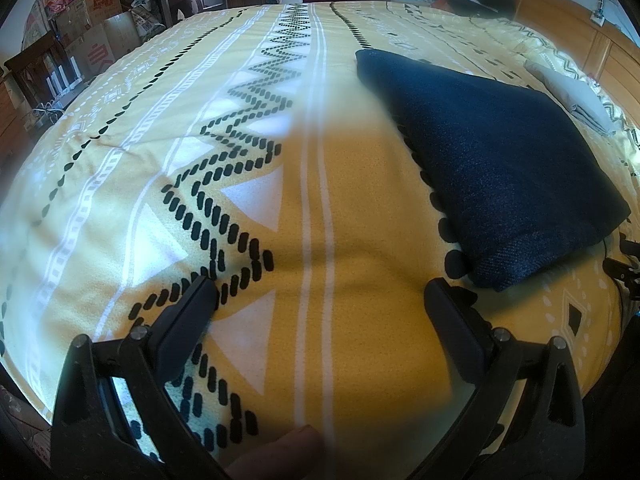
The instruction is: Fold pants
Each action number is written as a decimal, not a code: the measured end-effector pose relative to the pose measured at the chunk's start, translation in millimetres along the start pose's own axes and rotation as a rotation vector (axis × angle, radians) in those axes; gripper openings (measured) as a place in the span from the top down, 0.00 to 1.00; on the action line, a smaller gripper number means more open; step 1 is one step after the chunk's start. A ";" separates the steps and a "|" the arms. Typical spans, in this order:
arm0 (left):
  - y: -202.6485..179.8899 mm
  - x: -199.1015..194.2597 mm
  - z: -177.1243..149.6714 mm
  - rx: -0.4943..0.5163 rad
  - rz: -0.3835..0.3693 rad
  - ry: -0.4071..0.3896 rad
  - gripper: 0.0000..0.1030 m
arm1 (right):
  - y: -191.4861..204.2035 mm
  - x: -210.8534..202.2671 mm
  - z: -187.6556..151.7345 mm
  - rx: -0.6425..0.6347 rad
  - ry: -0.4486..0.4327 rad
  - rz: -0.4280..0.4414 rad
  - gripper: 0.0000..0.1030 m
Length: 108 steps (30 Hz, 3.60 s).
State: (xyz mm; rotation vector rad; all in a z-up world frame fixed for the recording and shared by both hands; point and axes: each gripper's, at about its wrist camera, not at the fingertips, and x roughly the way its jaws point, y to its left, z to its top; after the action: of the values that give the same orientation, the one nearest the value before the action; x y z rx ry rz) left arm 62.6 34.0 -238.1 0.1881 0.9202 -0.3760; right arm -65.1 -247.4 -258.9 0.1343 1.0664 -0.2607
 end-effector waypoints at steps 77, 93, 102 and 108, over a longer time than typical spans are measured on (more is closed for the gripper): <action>-94.4 -218.7 103.1 -0.093 0.103 -0.360 0.00 | 101.7 -285.2 84.8 -0.038 -0.489 -0.036 0.00; -93.8 -213.8 103.2 -0.086 0.103 -0.350 0.00 | 102.8 -281.0 87.2 -0.045 -0.474 -0.043 0.00; -89.2 -206.1 103.3 -0.094 0.096 -0.329 0.00 | 103.3 -275.3 87.6 -0.044 -0.463 -0.032 0.00; -84.7 -204.7 102.3 -0.100 0.077 -0.324 0.00 | 105.7 -270.6 89.4 -0.046 -0.456 -0.033 0.00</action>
State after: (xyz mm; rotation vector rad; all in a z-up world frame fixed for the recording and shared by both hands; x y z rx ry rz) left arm -7.2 -27.8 -12.6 0.0669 0.6089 -0.2783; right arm -83.9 -127.2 19.6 0.0131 0.6210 -0.2797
